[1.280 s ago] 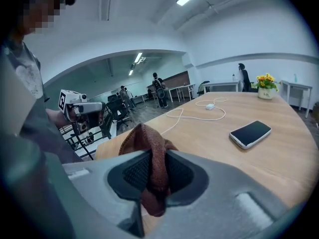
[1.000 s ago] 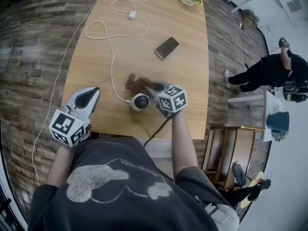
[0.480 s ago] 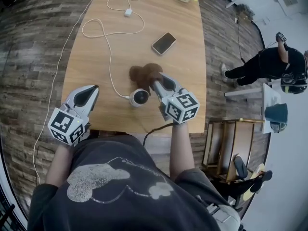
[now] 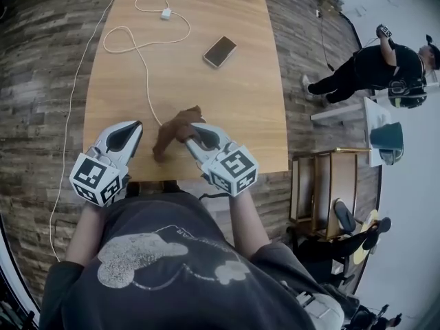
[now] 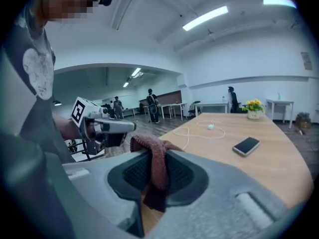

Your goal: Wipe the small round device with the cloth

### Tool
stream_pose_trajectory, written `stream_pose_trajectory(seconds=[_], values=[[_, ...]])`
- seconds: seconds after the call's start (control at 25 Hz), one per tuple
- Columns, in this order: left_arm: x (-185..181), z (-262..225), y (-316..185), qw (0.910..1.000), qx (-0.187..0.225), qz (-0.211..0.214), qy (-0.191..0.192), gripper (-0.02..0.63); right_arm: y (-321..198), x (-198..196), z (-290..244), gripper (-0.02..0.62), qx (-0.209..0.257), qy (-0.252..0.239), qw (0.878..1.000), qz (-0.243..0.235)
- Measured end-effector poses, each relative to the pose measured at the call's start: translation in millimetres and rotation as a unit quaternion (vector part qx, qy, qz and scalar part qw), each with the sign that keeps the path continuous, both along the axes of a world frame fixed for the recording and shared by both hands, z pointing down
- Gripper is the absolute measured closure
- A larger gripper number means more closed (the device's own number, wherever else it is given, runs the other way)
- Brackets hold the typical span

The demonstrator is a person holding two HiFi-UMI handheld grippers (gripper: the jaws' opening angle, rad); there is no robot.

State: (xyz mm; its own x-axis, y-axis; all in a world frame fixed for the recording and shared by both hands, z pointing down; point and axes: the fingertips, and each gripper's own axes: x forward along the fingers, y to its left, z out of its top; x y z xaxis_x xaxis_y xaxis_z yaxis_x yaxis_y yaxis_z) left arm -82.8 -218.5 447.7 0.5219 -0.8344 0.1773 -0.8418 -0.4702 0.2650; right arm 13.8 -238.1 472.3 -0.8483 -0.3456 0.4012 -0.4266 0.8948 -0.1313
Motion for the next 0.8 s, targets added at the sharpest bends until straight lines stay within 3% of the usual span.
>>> stream_pose_trajectory(seconds=[0.24, 0.56, 0.68, 0.8], values=[[1, 7, 7, 0.9997, -0.006, 0.024, 0.008, 0.588, 25, 20, 72, 0.540, -0.064, 0.057, 0.994, 0.072], [6, 10, 13, 0.9980, -0.012, 0.062, 0.008, 0.588, 46, 45, 124, 0.540, -0.150, 0.081, 0.973, 0.156], [6, 12, 15, 0.9971, -0.013, 0.074, 0.010, 0.588, 56, 47, 130, 0.540, -0.161, 0.083, 0.968, 0.172], [2, 11, 18, 0.9961, -0.011, 0.086, 0.014, 0.588, 60, 39, 110, 0.540, -0.139, 0.061, 0.973, 0.177]])
